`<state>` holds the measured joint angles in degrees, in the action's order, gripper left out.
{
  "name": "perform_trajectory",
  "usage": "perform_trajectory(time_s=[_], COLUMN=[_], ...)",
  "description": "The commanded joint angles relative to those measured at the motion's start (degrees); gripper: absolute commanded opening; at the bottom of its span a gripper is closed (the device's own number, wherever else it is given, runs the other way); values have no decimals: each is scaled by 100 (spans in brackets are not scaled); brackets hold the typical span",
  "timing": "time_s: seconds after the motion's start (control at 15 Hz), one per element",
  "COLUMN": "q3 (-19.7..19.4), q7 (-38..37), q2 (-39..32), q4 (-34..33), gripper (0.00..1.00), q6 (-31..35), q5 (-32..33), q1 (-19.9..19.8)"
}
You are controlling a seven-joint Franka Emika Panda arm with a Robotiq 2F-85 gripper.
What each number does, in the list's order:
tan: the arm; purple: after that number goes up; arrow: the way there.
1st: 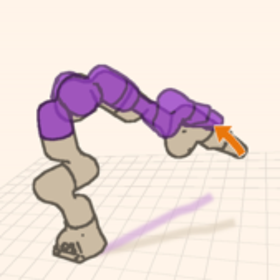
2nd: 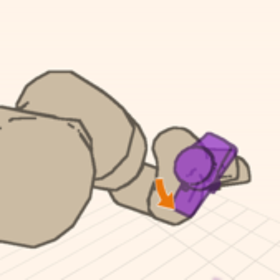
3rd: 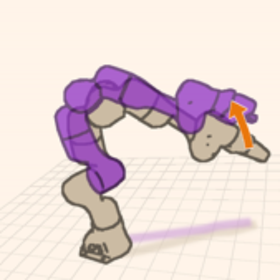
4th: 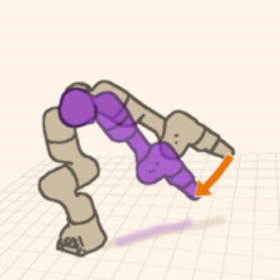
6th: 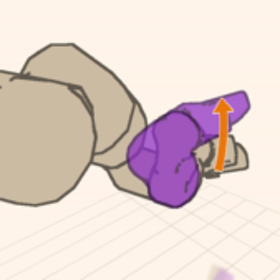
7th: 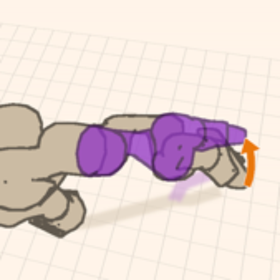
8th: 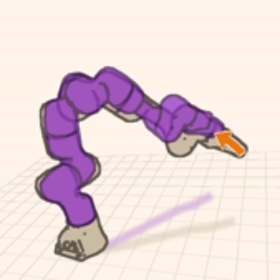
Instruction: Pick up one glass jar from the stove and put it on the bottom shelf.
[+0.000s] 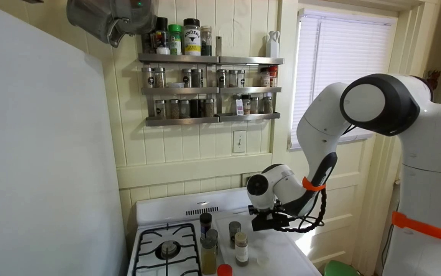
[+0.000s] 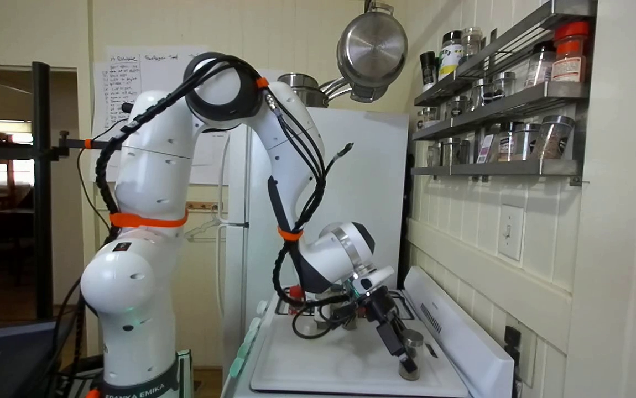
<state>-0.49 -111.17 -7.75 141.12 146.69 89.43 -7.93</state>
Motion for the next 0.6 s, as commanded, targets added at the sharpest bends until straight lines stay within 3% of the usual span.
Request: perform_trajectory(time_s=[0.0, 0.2, 0.4, 0.53], q3=[-95, 6, 15, 14], q7=[-188, -215, -211, -208], q2=[-126, -140, -156, -171], q4=[-107, -128, -145, -158], gripper=[100, 100, 78, 72], q6=[107, 106, 120, 125], q5=[110, 143, 146, 144], q1=[120, 37, 32, 30])
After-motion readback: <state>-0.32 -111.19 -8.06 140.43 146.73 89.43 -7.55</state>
